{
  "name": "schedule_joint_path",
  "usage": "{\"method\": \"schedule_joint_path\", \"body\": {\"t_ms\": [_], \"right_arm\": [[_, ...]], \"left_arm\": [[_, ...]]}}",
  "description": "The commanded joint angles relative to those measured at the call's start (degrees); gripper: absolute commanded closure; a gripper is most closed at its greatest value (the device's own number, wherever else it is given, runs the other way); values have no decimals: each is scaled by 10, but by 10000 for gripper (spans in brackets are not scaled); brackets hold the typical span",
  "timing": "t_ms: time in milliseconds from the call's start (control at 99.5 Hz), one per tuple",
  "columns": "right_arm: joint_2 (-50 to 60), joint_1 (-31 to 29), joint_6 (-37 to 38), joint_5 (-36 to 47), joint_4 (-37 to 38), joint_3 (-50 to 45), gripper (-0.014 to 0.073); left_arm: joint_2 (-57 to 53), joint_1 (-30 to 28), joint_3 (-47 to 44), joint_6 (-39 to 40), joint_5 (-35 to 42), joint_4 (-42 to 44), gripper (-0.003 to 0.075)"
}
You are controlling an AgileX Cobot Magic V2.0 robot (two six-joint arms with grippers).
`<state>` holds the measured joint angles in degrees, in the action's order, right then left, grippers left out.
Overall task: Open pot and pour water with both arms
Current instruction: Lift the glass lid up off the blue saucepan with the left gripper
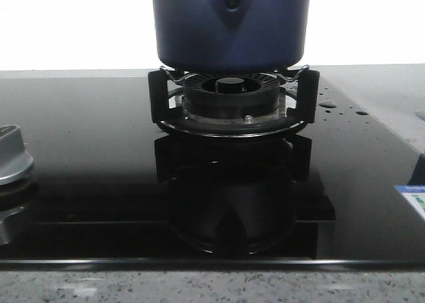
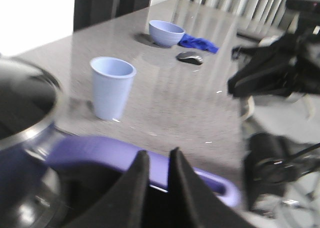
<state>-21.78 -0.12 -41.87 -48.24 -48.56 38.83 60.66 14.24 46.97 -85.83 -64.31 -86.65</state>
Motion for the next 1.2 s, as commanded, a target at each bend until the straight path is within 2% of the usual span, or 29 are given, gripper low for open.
{"method": "schedule_joint_path", "body": {"t_ms": [0, 50, 101, 151, 221, 291, 663, 935, 1186], "right_arm": [[-11, -4, -23, 79, -28, 19, 586], [-11, -4, -23, 92, -28, 19, 505], [-11, -4, -23, 102, -28, 19, 382], [-11, -4, -23, 110, -28, 19, 263], [-11, -4, -23, 121, -28, 19, 124], [-11, -4, -23, 131, -28, 19, 54], [-11, -4, -23, 144, -28, 19, 43], [-11, -4, -23, 144, -28, 19, 43], [-11, -4, -23, 144, -28, 19, 43]], "left_arm": [[14, 0, 37, -59, 23, -39, 497], [23, 0, 48, -75, 50, -39, 392], [34, 0, 58, -77, 89, -39, 282], [45, 0, 70, -77, 125, -39, 217], [64, 0, 90, -77, 154, -39, 191], [92, 0, 115, -77, 156, -39, 202], [276, 21, 283, -92, 58, -40, 209], [358, 52, 369, -94, 66, -28, 208], [390, 73, 395, -94, 98, -28, 208]]}}
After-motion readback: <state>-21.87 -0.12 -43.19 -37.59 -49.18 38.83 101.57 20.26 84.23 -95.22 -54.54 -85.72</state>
